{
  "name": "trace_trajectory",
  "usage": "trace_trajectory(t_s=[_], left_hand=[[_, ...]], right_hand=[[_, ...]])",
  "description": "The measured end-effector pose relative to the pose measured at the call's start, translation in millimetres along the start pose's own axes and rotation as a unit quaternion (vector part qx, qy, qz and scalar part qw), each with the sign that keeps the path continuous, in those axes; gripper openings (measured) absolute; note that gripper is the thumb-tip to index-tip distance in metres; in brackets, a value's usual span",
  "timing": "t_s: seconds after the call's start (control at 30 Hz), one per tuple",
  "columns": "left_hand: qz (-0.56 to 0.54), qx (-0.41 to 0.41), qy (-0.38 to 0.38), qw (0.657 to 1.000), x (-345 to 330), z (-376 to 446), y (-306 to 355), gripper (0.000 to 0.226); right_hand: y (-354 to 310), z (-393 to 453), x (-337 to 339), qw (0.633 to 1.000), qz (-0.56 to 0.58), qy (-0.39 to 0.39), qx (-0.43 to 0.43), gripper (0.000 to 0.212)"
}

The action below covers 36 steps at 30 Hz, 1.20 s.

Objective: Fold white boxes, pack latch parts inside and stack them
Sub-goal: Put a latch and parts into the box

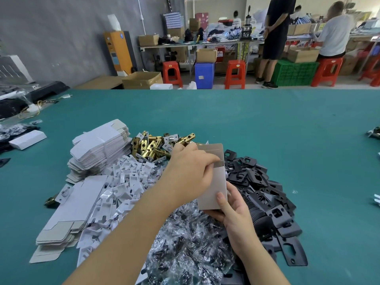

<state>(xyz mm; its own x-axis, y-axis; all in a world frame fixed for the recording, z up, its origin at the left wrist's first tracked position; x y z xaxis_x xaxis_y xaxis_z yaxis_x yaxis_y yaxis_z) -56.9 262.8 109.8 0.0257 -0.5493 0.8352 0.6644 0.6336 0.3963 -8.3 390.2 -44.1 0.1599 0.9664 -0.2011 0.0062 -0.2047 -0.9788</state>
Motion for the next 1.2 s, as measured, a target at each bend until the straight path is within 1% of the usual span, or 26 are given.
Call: trace_trajectory(t_s=[0.13,0.2,0.3,0.37,0.43,0.5,0.53,0.57,0.6,0.63,0.7,0.73,0.77,0.83,0.9,0.97,1.07,1.13,1.2], left_hand=[[-0.028,-0.001,0.027,0.999,2,-1,0,0.023],[-0.009,0.003,0.01,1.0,0,0,-1,0.025],[0.018,0.019,-0.042,0.999,-6,1,-3,0.029],[0.012,0.014,-0.043,0.999,-9,1,-4,0.029],[-0.01,-0.004,-0.001,1.0,-9,-2,-6,0.024],[-0.031,-0.032,0.077,0.996,-8,-6,-11,0.022],[-0.047,-0.04,0.115,0.991,-8,-9,-15,0.026],[-0.084,-0.033,0.136,0.987,-8,-12,-20,0.034],[-0.145,-0.006,0.134,0.98,-9,-16,-26,0.043],[-0.216,0.032,0.113,0.969,-11,-20,-31,0.052],[-0.34,0.116,0.063,0.931,-19,-28,-40,0.066],[-0.384,0.147,0.049,0.91,-23,-32,-44,0.069],[-0.416,0.168,0.044,0.893,-26,-35,-47,0.068],[-0.441,0.183,0.051,0.877,-28,-39,-51,0.059],[-0.454,0.18,0.058,0.871,-27,-41,-54,0.054],[-0.462,0.179,0.057,0.867,-26,-44,-58,0.05],[-0.439,0.186,0.04,0.878,-31,-50,-58,0.053],[-0.43,0.19,0.03,0.882,-39,-56,-57,0.054],[-0.433,0.193,0.032,0.88,-44,-61,-57,0.052]], right_hand=[[-1,0,0,1.0,0.004,-0.001,-0.003,0.043],[-1,-1,-1,1.0,0.004,-0.003,-0.003,0.042],[-2,-1,-1,1.0,0.002,-0.006,0.0,0.04],[-2,-2,-1,1.0,0.002,-0.006,0.001,0.039],[-3,-2,-1,1.0,0.003,-0.007,0.003,0.037],[-3,-2,-1,1.0,0.006,-0.009,0.006,0.037],[-3,-2,-1,1.0,0.008,-0.01,0.008,0.037],[-4,-1,0,1.0,0.013,-0.01,0.011,0.037],[-4,-1,0,1.0,0.019,-0.01,0.012,0.037],[-5,-1,1,1.0,0.027,-0.01,0.012,0.038],[-5,-1,1,0.999,0.032,-0.012,0.013,0.04],[-5,-1,1,1.0,0.021,-0.013,0.016,0.04],[-6,-1,1,1.0,0.003,-0.014,0.021,0.038],[-7,-2,0,0.998,-0.047,-0.016,0.042,0.034],[-8,-4,0,0.992,-0.103,-0.014,0.075,0.036],[-10,-7,-3,0.98,-0.162,-0.003,0.116,0.045],[-11,-12,-5,0.951,-0.247,0.034,0.182,0.061],[-12,-13,-3,0.938,-0.275,0.056,0.204,0.059],[-10,-12,0,0.935,-0.281,0.068,0.203,0.055]])
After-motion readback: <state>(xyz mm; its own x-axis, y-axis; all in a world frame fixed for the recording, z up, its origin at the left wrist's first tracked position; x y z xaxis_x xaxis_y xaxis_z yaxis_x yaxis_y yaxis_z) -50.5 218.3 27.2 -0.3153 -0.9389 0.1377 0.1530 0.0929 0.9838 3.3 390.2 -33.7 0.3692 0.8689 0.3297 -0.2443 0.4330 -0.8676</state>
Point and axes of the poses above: each hand's wrist, its own z-axis towards the middle knuckle, its own x-axis out of the back of the hand, y = z × x, the point moved 2 cm from there along z, towards the middle knuckle, and after that the axes turned 14 degrees about -z, right-handed, at the moved point
